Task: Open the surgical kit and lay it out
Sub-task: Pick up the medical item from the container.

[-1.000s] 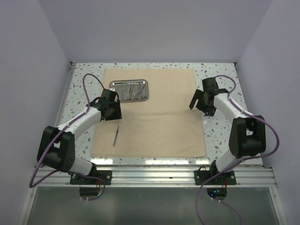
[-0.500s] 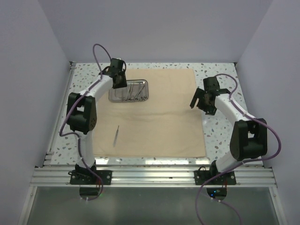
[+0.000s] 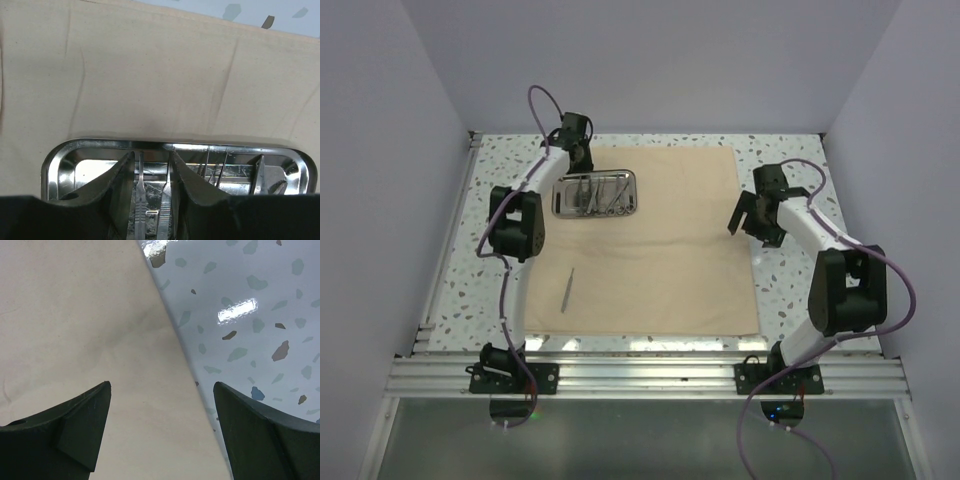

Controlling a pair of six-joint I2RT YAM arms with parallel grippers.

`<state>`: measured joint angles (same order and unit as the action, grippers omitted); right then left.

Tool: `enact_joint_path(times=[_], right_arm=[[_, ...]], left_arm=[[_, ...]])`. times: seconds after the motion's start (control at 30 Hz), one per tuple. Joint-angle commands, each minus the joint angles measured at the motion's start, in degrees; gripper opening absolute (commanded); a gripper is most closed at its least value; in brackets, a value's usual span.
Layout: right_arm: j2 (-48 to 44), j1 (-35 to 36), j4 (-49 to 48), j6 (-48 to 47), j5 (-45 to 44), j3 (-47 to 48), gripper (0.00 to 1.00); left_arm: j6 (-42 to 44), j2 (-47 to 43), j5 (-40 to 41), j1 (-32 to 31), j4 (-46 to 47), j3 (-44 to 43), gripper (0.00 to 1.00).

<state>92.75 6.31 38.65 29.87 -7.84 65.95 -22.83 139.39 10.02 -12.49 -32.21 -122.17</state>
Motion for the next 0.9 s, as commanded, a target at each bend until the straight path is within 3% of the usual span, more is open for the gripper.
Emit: enact_joint_path(times=[0.0,0.63,0.87], right_arm=[[1.1,-0.2,0.6,-0.4,-1.2,3.0,0.88],[7.4,-0.2,1.1,-0.8,-0.5,7.9,0.87],[8.0,-0.5,0.8,-0.9,-0.6,8.1,0.87]], left_arm=[[1.7,0.5,0.4,1.6,-0.1,-2.3,0.37],[3.3,3.9,-2.9,1.9,1.0,0.9,0.31],[4.9,5.5,-0.2,1.7,-3.2,0.6,0.19]])
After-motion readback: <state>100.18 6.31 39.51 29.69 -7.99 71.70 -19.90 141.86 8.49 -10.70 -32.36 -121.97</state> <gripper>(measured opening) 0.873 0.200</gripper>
